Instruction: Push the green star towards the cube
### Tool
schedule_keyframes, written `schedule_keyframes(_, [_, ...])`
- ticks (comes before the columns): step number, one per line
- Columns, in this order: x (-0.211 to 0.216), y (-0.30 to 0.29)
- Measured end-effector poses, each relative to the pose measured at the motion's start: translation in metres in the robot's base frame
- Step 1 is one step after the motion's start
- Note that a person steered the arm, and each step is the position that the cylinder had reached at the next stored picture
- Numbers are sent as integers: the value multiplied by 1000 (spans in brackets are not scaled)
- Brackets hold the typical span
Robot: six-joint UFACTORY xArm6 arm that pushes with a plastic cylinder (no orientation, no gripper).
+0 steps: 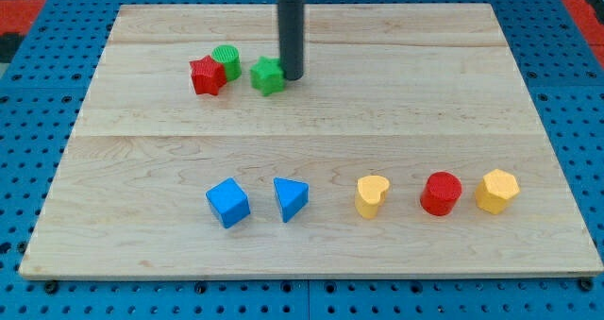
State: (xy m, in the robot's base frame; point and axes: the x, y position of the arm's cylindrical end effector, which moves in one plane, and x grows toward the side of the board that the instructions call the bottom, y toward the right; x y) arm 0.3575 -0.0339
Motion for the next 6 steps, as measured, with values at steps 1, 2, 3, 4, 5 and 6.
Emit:
schedule_keyframes(1, [-7, -32])
schedule_keyframes(2, [-29, -2])
schedule_keyframes(3, [-31, -48])
schedule_keyframes(4, [15, -112])
schedule_keyframes(5, [64, -137])
schedule_keyframes(6, [21, -105])
